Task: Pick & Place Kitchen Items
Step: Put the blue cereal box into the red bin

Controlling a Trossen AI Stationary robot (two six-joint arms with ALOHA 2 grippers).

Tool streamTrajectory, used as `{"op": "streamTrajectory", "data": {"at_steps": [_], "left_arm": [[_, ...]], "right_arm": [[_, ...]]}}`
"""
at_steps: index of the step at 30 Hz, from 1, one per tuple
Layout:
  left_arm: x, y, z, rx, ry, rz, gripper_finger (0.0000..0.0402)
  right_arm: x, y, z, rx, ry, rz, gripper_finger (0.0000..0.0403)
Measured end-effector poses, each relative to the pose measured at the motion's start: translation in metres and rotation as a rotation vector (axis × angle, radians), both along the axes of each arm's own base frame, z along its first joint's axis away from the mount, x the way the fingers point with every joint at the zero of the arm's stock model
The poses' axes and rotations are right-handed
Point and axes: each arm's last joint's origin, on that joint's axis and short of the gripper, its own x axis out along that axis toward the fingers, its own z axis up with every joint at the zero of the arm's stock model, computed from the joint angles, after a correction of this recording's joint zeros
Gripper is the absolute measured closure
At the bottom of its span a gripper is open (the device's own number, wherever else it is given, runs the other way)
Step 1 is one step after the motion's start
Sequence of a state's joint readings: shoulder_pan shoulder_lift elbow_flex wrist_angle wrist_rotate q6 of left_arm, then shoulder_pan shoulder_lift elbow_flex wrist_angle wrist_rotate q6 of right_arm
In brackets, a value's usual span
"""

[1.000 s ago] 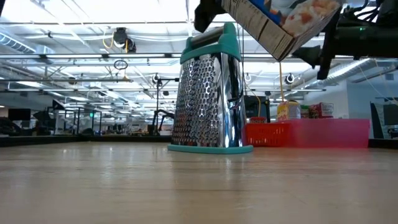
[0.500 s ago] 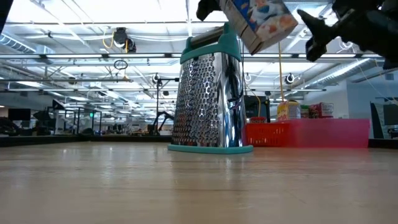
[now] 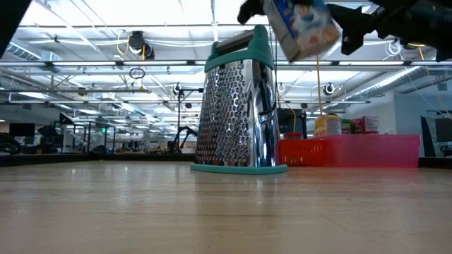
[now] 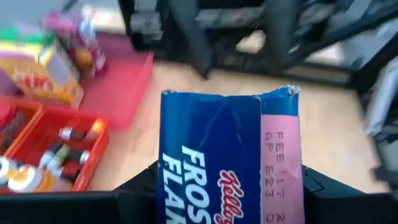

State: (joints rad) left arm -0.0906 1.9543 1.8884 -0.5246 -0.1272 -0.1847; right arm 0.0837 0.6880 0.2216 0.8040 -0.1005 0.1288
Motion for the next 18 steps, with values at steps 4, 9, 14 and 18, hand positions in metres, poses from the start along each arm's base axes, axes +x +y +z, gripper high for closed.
{"op": "streamTrajectory", "data": {"at_steps": [4,9,14,18], "left_arm": [[0.021,0.002,-0.009,0.024,0.101,0.0,0.0224],[0.033,-0.001,-0.002,0.045,0.13,-0.027,0.0224],[0.036,0.0,0.006,0.052,0.082,-0.032,0.0224],[0.036,0.0,0.006,0.068,0.083,-0.043,0.0224]], "right_arm": [[0.004,0.004,-0.002,-0.041,0.056,-0.01,0.019],[0.007,0.006,-0.007,-0.082,0.103,-0.045,0.019],[0.008,0.007,-0.008,-0.092,0.118,-0.065,0.019],[0.009,0.007,-0.01,-0.093,0.13,-0.06,0.019]]}}
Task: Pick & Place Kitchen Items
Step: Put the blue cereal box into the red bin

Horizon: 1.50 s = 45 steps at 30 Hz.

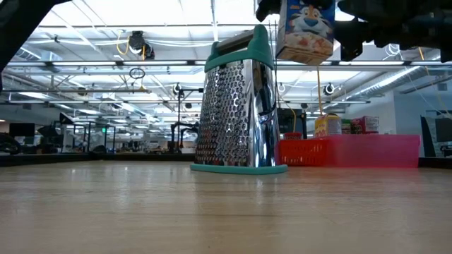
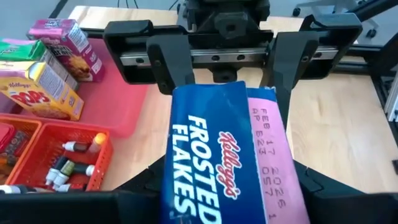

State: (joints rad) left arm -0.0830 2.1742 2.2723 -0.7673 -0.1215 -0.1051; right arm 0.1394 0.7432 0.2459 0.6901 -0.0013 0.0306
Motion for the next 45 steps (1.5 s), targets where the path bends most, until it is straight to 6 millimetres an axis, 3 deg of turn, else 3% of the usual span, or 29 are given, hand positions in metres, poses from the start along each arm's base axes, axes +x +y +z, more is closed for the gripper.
{"op": "streamTrajectory", "data": {"at_steps": [13,25,34,45], "left_arm": [[0.002,-0.005,-0.001,-0.008,-0.023,-0.019,0.0224],[-0.002,-0.008,-0.006,-0.032,0.04,-0.043,0.0224],[-0.002,-0.012,-0.005,-0.032,0.031,-0.059,0.0224],[-0.002,-0.012,-0.005,-0.024,0.032,-0.055,0.0224]], "right_arm": [[0.007,-0.001,-0.006,-0.062,0.019,-0.076,0.019],[0.0,-0.003,0.002,-0.088,-0.03,-0.105,0.019],[0.003,-0.002,-0.012,-0.003,0.112,-0.079,0.019],[0.003,0.002,-0.009,0.022,0.084,0.055,0.019]]}}
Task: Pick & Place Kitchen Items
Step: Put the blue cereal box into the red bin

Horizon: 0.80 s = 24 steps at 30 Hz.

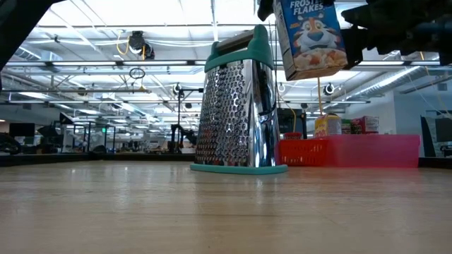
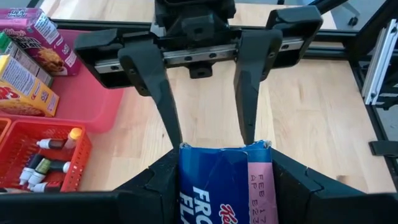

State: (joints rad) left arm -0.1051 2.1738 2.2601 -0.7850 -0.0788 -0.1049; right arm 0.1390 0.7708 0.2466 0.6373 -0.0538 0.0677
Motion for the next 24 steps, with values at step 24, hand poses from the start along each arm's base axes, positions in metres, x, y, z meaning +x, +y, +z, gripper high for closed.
{"op": "streamTrajectory", "data": {"at_steps": [24], "left_arm": [[0.012,0.0,-0.017,0.005,0.004,-0.001,0.0224]], "right_arm": [[0.013,0.002,-0.007,-0.001,-0.005,-0.005,0.0121]]}}
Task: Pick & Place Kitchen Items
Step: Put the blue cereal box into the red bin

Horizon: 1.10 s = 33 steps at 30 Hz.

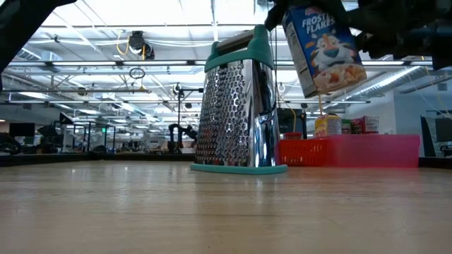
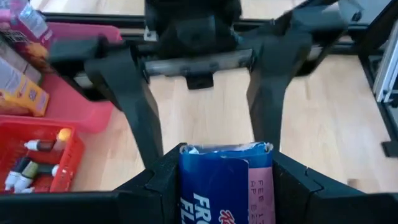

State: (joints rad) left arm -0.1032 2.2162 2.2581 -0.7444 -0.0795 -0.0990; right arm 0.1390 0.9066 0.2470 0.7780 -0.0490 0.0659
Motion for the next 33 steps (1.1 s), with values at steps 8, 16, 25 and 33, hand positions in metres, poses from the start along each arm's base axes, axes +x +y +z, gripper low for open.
{"op": "streamTrajectory", "data": {"at_steps": [8,16,25,33], "left_arm": [[0.001,0.002,0.008,0.004,-0.05,-0.004,0.0224],[-0.003,0.002,0.004,-0.005,0.005,0.007,0.0224],[-0.01,-0.003,0.007,0.018,0.039,-0.017,0.0224],[-0.037,-0.004,0.049,0.021,-0.024,-0.004,0.0224]], "right_arm": [[0.012,0.001,-0.002,-0.006,0.028,0.001,0.0176],[0.011,0.001,0.0,-0.018,0.038,0.001,0.0288],[0.004,-0.001,0.002,-0.045,0.066,-0.022,0.0291],[-0.012,-0.006,0.006,-0.052,0.053,-0.115,0.0301]]}}
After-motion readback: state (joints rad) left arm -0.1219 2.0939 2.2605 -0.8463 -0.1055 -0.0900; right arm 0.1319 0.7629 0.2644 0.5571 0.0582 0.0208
